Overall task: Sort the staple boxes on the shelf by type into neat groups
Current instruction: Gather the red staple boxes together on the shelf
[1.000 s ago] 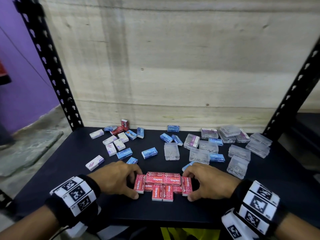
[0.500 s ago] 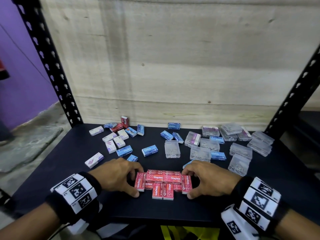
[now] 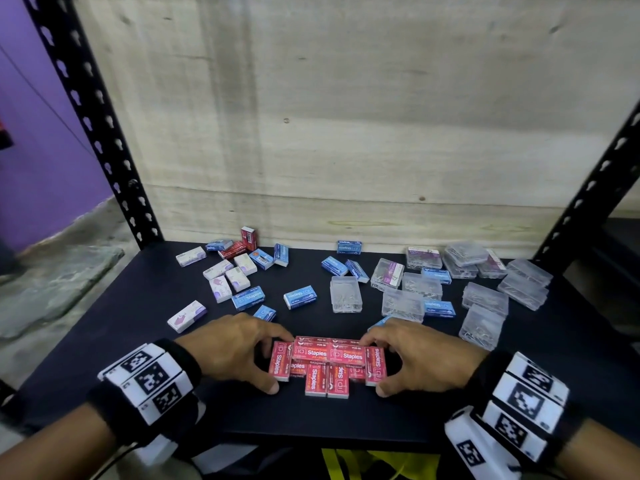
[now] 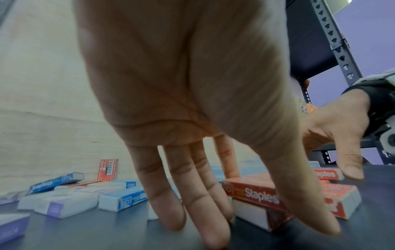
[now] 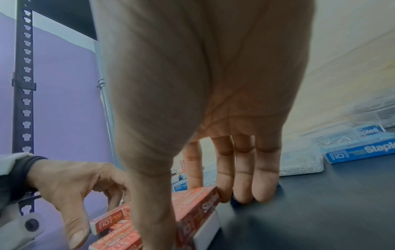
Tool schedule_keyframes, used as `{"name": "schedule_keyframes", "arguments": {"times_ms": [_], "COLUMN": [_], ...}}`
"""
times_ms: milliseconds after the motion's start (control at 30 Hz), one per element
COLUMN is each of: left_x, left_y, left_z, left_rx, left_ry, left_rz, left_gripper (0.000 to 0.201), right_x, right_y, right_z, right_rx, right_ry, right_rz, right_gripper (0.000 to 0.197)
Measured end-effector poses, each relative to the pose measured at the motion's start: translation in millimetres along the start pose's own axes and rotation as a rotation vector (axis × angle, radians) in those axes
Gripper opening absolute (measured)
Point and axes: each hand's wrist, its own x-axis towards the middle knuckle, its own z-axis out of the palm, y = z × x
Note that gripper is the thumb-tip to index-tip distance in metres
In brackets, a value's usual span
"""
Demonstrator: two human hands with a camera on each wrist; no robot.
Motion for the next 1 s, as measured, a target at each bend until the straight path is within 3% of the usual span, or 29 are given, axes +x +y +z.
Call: {"name": "schedule_keyframes", "arguments": {"times_ms": [467, 700, 833, 1000], "left_x": [2.1, 2.5, 5.3, 21.9], "left_y": [1.8, -6.2, -28.7, -75.6], "left_z": [-3.0, -12.9, -34.3, -70.0], "left_rx": [-0.021, -0.077, -0.112, -0.034], "left_ry": [-0.028, -0.072, -0.012, 0.178], "left_rz": [0.011, -0.043, -0.126, -0.238], "left_gripper": [0.074, 0.088, 0.072, 0.041], "right_x": [-0.1, 4.6, 24.6, 76.4], "right_y": [-6.4, -10.3, -20.4, -42.6], "right_z": [-3.5, -17.7, -35.4, -59.1], "right_rx": [-0.021, -0.061, -0.057, -0.071], "right_ry": [-0.015, -0.059, -0.019, 0.102], "right_rz": [0.007, 0.000, -0.015, -0.025], "right_gripper": [0.067, 0.084, 0.066, 0.049]}}
